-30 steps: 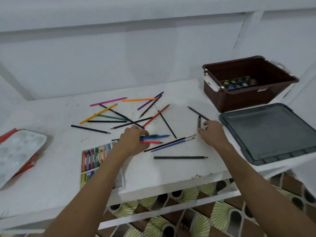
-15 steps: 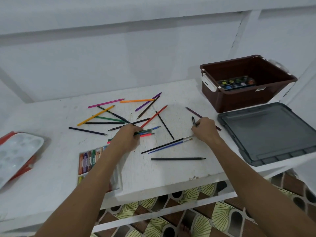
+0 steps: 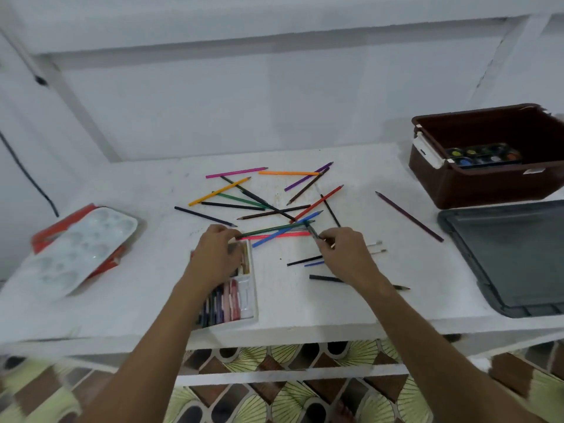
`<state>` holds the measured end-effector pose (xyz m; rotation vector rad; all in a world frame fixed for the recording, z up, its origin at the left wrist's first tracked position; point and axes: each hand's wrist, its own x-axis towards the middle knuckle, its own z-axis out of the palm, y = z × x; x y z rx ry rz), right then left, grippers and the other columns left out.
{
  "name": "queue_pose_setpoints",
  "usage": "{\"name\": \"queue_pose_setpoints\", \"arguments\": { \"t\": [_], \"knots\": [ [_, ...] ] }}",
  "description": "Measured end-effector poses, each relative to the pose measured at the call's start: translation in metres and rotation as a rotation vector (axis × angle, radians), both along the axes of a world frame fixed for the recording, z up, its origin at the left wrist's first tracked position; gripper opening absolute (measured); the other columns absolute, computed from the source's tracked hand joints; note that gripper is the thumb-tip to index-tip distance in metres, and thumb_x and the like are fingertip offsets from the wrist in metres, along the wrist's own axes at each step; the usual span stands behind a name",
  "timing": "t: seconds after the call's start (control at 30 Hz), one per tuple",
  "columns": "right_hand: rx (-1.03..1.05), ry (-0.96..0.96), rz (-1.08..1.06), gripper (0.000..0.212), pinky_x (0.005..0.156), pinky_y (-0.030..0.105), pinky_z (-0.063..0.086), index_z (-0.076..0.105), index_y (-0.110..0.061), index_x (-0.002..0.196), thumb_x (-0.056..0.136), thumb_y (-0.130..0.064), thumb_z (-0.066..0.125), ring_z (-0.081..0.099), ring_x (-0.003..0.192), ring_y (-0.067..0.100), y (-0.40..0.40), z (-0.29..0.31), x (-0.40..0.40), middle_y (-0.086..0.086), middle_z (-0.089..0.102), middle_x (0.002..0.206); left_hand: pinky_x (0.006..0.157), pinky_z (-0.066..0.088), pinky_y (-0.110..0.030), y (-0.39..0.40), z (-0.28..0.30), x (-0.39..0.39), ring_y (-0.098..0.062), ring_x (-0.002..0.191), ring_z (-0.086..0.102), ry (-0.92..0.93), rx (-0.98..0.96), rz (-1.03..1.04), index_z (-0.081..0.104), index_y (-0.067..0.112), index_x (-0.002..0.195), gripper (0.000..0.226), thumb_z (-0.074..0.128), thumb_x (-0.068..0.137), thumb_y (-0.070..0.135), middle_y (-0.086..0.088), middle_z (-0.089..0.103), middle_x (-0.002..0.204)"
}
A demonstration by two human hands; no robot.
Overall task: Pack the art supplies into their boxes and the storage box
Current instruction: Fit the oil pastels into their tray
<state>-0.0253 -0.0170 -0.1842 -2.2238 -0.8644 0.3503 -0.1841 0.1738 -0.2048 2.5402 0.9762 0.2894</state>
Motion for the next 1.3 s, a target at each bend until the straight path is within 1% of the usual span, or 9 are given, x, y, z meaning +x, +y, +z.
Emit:
{"name": "queue_pose_setpoints", "arguments": {
  "t": [0.2, 0.33, 0.47, 0.67, 0.87, 0.93, 1.1, 1.2, 1.3],
  "knots": [
    [0.011, 0.032, 0.212, 0.021, 0.059, 0.005, 0.039, 0.07, -0.009, 0.106, 0.092, -0.02, 0.058, 0.056, 0.072, 0.007, 0.021, -0.007, -0.07, 0.004, 0.07, 0.095, 0.095, 0.038, -0.025, -0.002, -0.008, -0.069, -0.02, 0.113, 0.052, -0.008, -0.017, 0.115, 0.06, 0.013, 0.127, 0.038, 0.057, 0.091, 0.022, -0.008, 0.051, 0.13],
    [0.0, 0.056, 0.233, 0.02, 0.063, 0.015, 0.047, 0.071, -0.009, 0.102, 0.092, -0.02, 0.058, 0.061, 0.072, 0.012, 0.025, -0.008, -0.086, 0.004, 0.07, 0.091, 0.094, 0.039, -0.025, -0.006, -0.009, -0.075, -0.02, 0.113, 0.053, -0.024, -0.012, 0.113, 0.06, 0.012, 0.126, 0.036, 0.056, 0.092, 0.022, -0.006, 0.049, 0.133],
    [0.015, 0.061, 0.153, 0.021, 0.06, 0.002, 0.037, 0.069, -0.012, 0.106, 0.093, -0.021, 0.057, 0.056, 0.074, 0.004, 0.02, -0.011, -0.082, 0.0, 0.069, 0.095, 0.096, 0.044, -0.035, -0.009, -0.002, -0.046, -0.023, 0.111, 0.05, -0.061, 0.038, 0.045, 0.063, 0.018, 0.122, 0.032, 0.054, 0.092, 0.026, -0.007, 0.051, 0.124],
    [0.049, 0.046, -0.035, 0.018, 0.063, 0.01, 0.038, 0.07, -0.006, 0.1, 0.092, -0.016, 0.057, 0.054, 0.074, 0.007, -0.001, -0.005, -0.045, 0.004, 0.068, 0.09, 0.076, 0.043, -0.032, -0.016, 0.003, 0.044, -0.024, 0.095, 0.05, -0.035, 0.095, -0.247, 0.069, 0.021, 0.116, 0.026, 0.058, 0.092, 0.024, -0.005, 0.053, 0.095],
    [0.026, 0.023, -0.111, 0.017, 0.068, 0.017, 0.039, 0.071, -0.004, 0.096, 0.091, -0.014, 0.058, 0.056, 0.073, 0.015, -0.014, -0.005, -0.017, 0.01, 0.069, 0.09, 0.078, 0.047, -0.033, -0.029, -0.001, 0.094, -0.023, 0.096, 0.049, 0.025, 0.139, -0.329, 0.068, 0.024, 0.117, 0.029, 0.055, 0.094, 0.035, -0.006, 0.053, 0.099],
    [0.035, 0.039, -0.127, 0.017, 0.067, 0.015, 0.039, 0.071, -0.005, 0.097, 0.091, -0.015, 0.058, 0.056, 0.073, 0.013, -0.016, -0.006, -0.014, 0.009, 0.069, 0.09, 0.079, 0.047, -0.036, -0.028, -0.004, 0.099, -0.025, 0.097, 0.048, 0.058, 0.161, -0.335, 0.067, 0.025, 0.118, 0.03, 0.052, 0.095, 0.038, -0.007, 0.052, 0.101],
    [0.045, 0.054, -0.14, 0.018, 0.056, -0.002, 0.037, 0.07, -0.006, 0.101, 0.092, -0.016, 0.058, 0.052, 0.069, 0.006, -0.021, -0.008, -0.009, 0.004, 0.065, 0.086, 0.076, 0.044, -0.036, -0.023, -0.005, 0.106, -0.027, 0.094, 0.048, 0.129, 0.256, -0.367, 0.068, 0.023, 0.114, 0.028, 0.049, 0.097, 0.035, -0.008, 0.05, 0.098],
    [0.05, 0.057, -0.145, 0.019, 0.056, 0.001, 0.039, 0.07, -0.006, 0.102, 0.092, -0.017, 0.058, 0.054, 0.071, 0.007, -0.021, -0.008, -0.007, 0.004, 0.065, 0.088, 0.074, 0.039, -0.034, -0.022, -0.004, 0.112, -0.026, 0.095, 0.046, 0.187, 0.342, -0.389, 0.069, 0.024, 0.111, 0.026, 0.05, 0.097, 0.036, -0.006, 0.049, 0.098],
    [0.058, 0.059, -0.143, 0.018, 0.058, 0.004, 0.038, 0.07, -0.006, 0.102, 0.092, -0.016, 0.058, 0.055, 0.074, 0.009, -0.022, -0.008, -0.007, 0.008, 0.068, 0.093, 0.078, 0.042, -0.033, -0.019, -0.005, 0.119, -0.023, 0.095, 0.047, 0.239, 0.343, -0.357, 0.068, 0.019, 0.109, 0.024, 0.053, 0.096, 0.033, -0.006, 0.05, 0.1]
  ]
}}
